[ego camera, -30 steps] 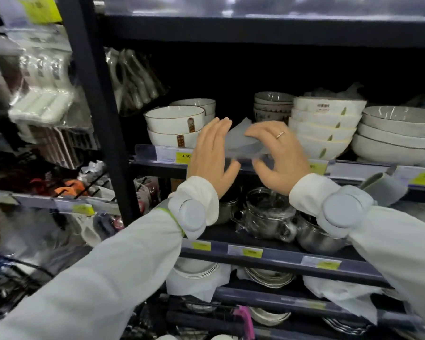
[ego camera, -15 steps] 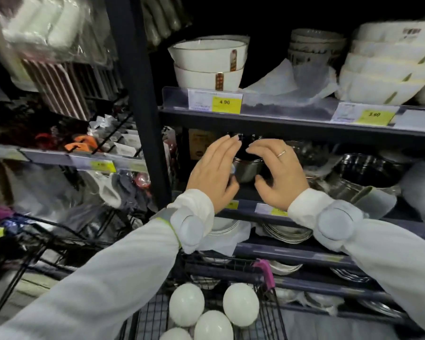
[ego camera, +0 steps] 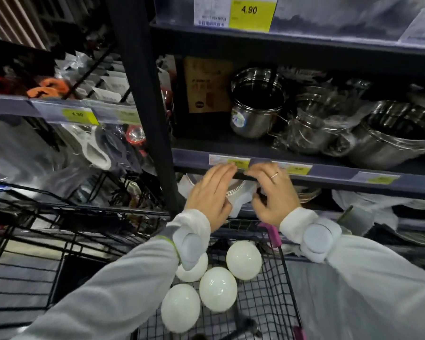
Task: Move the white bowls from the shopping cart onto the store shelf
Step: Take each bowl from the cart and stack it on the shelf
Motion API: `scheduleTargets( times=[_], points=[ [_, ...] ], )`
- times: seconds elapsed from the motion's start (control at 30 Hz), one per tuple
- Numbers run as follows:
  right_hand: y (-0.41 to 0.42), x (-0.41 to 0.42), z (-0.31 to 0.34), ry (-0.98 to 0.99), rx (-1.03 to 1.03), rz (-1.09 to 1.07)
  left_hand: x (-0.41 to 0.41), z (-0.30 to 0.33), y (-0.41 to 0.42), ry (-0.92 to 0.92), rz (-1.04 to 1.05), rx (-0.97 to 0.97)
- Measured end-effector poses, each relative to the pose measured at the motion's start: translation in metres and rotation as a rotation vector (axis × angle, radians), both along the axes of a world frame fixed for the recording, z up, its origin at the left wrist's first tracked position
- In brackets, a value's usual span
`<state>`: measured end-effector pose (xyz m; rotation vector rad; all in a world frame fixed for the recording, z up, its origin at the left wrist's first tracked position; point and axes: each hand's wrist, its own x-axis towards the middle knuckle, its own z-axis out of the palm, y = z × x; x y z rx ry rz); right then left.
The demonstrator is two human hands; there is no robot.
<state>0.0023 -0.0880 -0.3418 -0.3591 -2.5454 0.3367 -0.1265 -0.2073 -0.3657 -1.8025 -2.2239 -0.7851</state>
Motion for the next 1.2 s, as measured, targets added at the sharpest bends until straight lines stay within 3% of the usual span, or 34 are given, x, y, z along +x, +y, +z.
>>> scheduleTargets(
  times=[0.37, 0.67, 0.93, 1.2],
  points=[
    [-0.006, 0.031, -0.115, -0.403, -0.015, -0.02, 0.015, -0.105, -0.018, -0.115, -0.021, -0.264],
    [-0.013, 0.039, -0.194, -0.591, -0.072, -0.028, 0.03, -0.174, -0.021, -0.205, 0.01, -0.48],
    [-0.018, 0.041, -0.251, -0.925, -0.307, -0.133, 0.045, -0.222, -0.009, -0.299, 0.125, -0.623],
    [-0.029, 0.051, -0.297, -1.068, -0.403, -0.121, 0.054, -0.263, -0.009, -0.326, 0.145, -0.84]
  ],
)
